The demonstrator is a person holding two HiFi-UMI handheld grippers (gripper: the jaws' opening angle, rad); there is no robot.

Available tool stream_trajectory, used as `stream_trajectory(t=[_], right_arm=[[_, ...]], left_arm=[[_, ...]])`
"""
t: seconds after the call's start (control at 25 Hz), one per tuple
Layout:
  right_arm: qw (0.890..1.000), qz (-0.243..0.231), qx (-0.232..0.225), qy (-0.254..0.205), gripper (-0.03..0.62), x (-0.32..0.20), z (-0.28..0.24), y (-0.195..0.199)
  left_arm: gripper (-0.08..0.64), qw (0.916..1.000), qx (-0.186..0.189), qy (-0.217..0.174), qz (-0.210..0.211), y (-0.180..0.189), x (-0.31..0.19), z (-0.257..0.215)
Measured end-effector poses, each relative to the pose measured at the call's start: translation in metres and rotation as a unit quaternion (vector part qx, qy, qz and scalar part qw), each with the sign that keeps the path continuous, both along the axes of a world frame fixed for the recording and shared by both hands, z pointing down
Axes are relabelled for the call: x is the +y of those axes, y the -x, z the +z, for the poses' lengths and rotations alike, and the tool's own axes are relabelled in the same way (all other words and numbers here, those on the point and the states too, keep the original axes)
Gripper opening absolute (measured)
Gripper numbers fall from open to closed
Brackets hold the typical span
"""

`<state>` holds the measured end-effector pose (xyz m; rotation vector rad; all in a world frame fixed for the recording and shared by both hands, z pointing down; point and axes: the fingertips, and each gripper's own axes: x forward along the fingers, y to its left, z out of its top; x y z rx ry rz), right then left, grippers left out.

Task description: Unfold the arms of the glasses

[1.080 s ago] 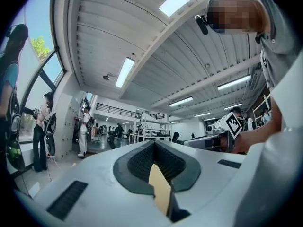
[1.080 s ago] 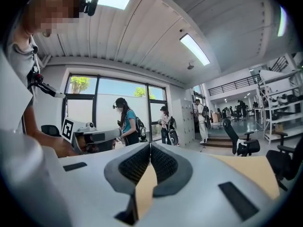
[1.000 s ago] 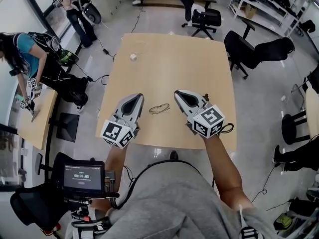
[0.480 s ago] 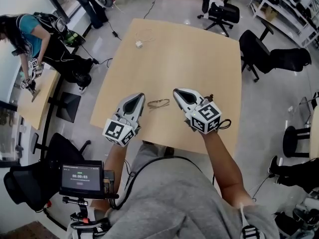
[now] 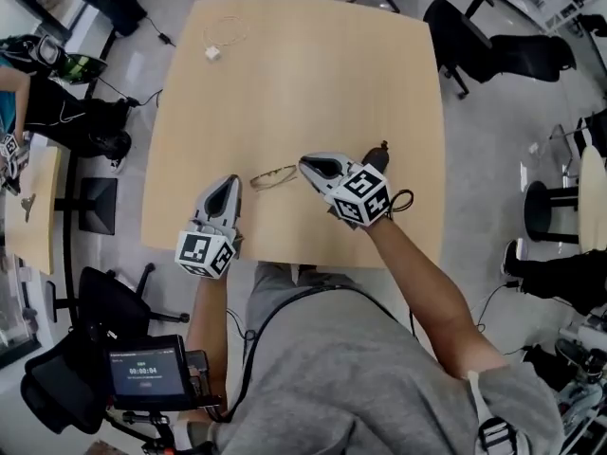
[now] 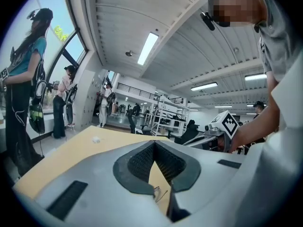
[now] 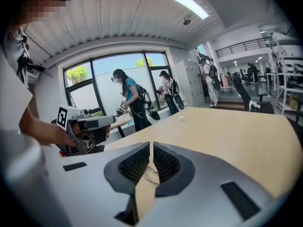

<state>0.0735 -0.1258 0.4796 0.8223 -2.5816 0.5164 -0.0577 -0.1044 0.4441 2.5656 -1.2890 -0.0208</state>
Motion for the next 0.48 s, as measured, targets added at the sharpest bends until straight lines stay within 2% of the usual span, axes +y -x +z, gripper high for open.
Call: stream_trajectory(t=[0.24, 0.36, 0.48], right_arm=[[0.997, -0.014, 0.062, 0.048, 0.009, -0.030, 0.083, -0.010], [0.993, -0.033, 0.080, 0.086, 0.009, -0.026, 0.118, -0.005], [0.989, -0.035, 0.089, 0.110, 0.009, -0.015, 0.135, -0.025]], left_arm=[[0.005, 0.9988, 0.000, 0.049, 0.000, 0.004, -0.036, 0.079], [0.005, 0.9965, -0.009, 0.083, -0.007, 0.011, -0.031, 0.114], [0.005, 0.9935, -0.017, 0.112, 0.011, -0.011, -0.026, 0.134]])
